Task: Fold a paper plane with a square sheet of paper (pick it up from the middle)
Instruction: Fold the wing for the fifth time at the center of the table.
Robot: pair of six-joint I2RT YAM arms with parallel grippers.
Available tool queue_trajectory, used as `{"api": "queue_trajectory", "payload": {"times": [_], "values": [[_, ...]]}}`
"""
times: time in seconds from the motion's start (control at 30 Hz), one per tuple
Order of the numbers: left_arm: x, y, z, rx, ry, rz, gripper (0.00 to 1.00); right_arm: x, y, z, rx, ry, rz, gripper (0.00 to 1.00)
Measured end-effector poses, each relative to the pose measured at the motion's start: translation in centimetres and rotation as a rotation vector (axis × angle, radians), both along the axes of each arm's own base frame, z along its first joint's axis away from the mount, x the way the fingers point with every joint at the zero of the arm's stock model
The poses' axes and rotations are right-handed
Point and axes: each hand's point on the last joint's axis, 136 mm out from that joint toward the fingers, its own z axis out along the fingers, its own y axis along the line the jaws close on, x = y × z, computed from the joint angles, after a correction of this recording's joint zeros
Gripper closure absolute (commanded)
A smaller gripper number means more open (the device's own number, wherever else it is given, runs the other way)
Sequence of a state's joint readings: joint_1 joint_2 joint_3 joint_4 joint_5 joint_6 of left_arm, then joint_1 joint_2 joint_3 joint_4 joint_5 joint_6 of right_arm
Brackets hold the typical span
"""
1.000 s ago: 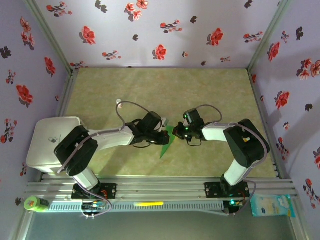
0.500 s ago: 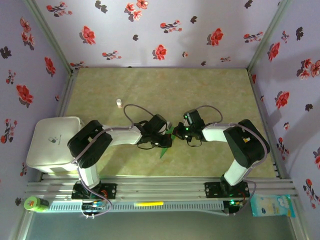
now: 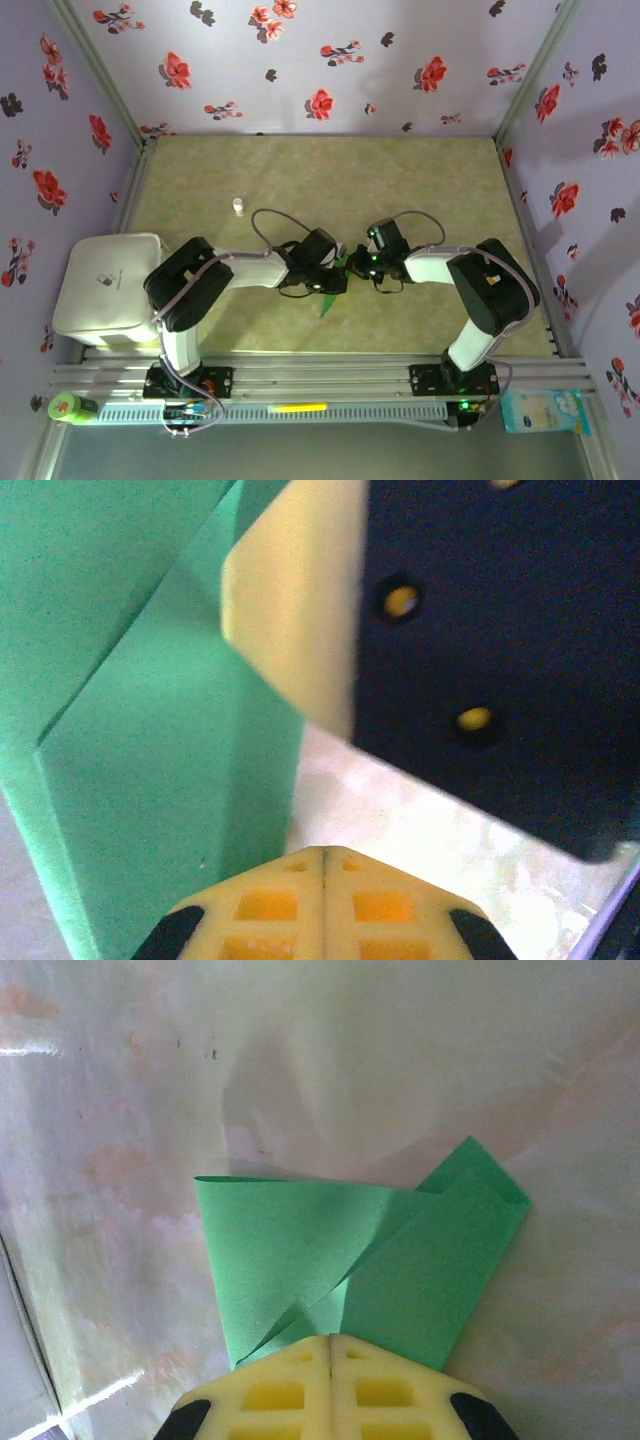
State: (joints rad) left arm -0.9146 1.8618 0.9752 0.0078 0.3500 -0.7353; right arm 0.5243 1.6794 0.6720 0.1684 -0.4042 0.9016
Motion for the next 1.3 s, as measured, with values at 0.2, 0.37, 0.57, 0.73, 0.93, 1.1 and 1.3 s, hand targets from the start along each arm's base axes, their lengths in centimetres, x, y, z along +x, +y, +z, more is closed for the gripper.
{"api": "queue_trajectory", "payload": {"times": [0.2,0.37,0.57,0.73,0.93,1.1,1.3], "values": [[-0.2,0.4,-0.3,-0.018,-0.021,0.003,1.00,0.0,0.0,0.0,0.000,0.000,0.000,1.00],[-1.0,1.4,-0.3,-0.024,-0.029,0.005,1.00,0.0,0.0,0.0,0.000,0.000,0.000,1.00],[-2.2,3.0,-0.3,-0.012,-0.019,0.003,1.00,0.0,0.0,0.0,-0.001,0.001,0.000,1.00],[-3.6,4.6,-0.4,-0.004,-0.013,0.000,1.00,0.0,0.0,0.0,-0.001,0.001,0.001,1.00],[-4.9,5.9,-0.4,0.003,-0.008,-0.008,1.00,-0.1,0.0,0.0,-0.002,0.003,0.001,1.00],[-5.7,6.7,-0.5,0.014,0.000,-0.012,1.00,-0.1,0.0,0.0,-0.003,0.004,0.001,1.00],[-6.8,7.8,-0.5,0.045,0.022,-0.020,1.00,-0.1,0.0,0.0,-0.004,0.005,0.001,1.00]]}}
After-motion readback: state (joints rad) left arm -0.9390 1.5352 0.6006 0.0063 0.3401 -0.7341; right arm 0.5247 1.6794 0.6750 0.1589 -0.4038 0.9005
